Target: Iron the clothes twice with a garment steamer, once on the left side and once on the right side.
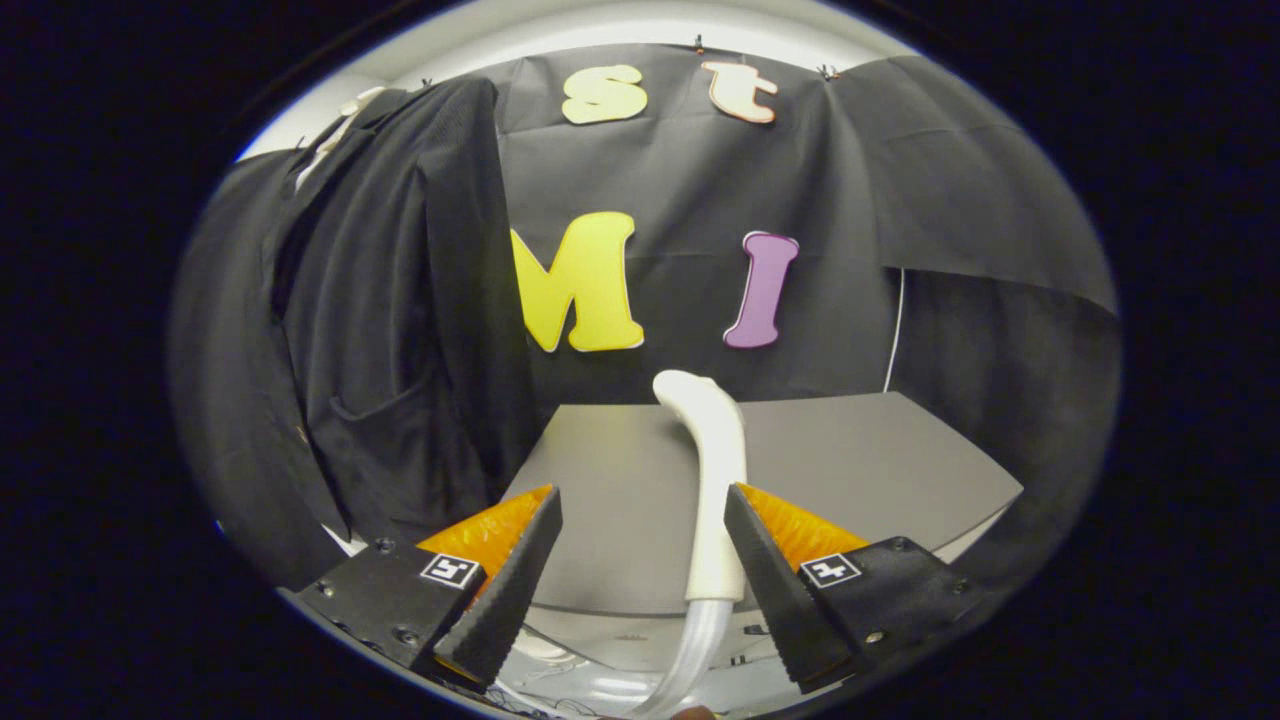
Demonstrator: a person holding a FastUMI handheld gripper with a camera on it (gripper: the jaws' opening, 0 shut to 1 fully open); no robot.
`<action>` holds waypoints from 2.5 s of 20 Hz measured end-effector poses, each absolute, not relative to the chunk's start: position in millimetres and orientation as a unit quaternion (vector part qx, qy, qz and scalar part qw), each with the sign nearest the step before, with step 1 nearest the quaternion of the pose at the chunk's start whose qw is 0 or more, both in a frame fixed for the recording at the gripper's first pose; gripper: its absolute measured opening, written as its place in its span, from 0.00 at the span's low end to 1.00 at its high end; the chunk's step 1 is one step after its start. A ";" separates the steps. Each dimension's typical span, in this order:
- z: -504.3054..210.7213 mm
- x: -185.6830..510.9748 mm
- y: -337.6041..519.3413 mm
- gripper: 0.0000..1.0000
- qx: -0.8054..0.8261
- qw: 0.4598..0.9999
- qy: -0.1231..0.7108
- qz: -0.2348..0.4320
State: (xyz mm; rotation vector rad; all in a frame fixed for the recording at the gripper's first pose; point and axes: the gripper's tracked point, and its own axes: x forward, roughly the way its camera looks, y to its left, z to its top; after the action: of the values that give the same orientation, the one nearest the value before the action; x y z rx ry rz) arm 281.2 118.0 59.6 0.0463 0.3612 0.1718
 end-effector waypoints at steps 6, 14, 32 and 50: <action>49.3 304.0 105.7 1.00 0.006 0.975 0.209 0.072; 13.8 335.2 72.8 0.98 0.028 0.956 0.290 0.033; 6.7 303.4 78.5 0.34 0.106 0.959 0.262 -0.025; 108.8 130.6 131.1 0.34 0.151 0.983 0.099 0.023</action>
State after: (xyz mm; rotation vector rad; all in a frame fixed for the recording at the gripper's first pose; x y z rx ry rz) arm 130.6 131.1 108.8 0.3028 0.1989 0.0472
